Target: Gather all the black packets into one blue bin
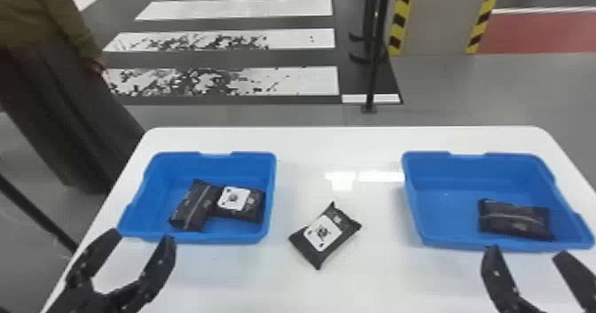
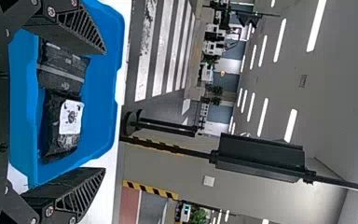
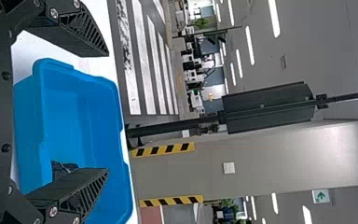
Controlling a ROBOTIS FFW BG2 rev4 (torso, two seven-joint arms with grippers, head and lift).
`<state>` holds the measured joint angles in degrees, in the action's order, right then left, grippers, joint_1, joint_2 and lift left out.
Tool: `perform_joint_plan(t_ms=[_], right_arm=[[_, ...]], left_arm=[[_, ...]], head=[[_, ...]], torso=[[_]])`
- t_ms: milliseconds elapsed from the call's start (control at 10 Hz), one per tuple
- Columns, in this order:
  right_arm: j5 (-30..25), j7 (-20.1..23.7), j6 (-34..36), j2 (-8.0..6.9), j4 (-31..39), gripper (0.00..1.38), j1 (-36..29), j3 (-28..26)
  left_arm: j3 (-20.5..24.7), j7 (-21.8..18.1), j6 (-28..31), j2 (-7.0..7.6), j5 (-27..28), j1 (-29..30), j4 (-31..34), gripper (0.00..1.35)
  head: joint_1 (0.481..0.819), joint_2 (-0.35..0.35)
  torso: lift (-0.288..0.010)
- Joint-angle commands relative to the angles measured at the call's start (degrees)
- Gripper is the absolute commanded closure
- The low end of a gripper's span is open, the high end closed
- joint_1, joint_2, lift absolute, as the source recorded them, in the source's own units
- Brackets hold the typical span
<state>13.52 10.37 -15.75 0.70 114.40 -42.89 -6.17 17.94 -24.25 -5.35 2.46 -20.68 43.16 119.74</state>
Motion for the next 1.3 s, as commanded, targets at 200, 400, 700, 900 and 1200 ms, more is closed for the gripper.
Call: perform_joint_plan(t_ms=[200,400,700,900,1200], right_arm=[[0.41,0.00,0.14,0.00,-0.28,0.15,0.00,0.00],[0.41,0.00,0.14,0.00,-0.28,0.15,0.00,0.00],[0.53,0.00,0.28,0.00,-0.42,0.15,0.00,0.00],[0.64,0.09,0.42,0.00,-0.56,0.15,0.00,0.00],[1.10,0.09,0.56,0.00,-0.70,0.15,0.00,0.11]], left_arm=[[-0.11,0.00,0.42,0.00,-0.12,-0.13,0.00,0.14],[-0.11,0.00,0.98,0.09,0.00,-0.13,0.00,0.14],[-2.63,0.00,3.37,1.50,0.34,-1.82,0.00,0.14],[-4.68,-1.23,8.30,2.90,3.66,-5.33,-0.14,0.14],[-6.74,-4.49,16.73,4.40,11.42,-12.50,-0.14,0.14]], head=[[0.695,0.077],[0.695,0.075],[0.695,0.069],[0.695,0.033],[0.695,-0.022]], torso=[[-0.110],[-0.110],[-0.110],[-0.110],[-0.110]])
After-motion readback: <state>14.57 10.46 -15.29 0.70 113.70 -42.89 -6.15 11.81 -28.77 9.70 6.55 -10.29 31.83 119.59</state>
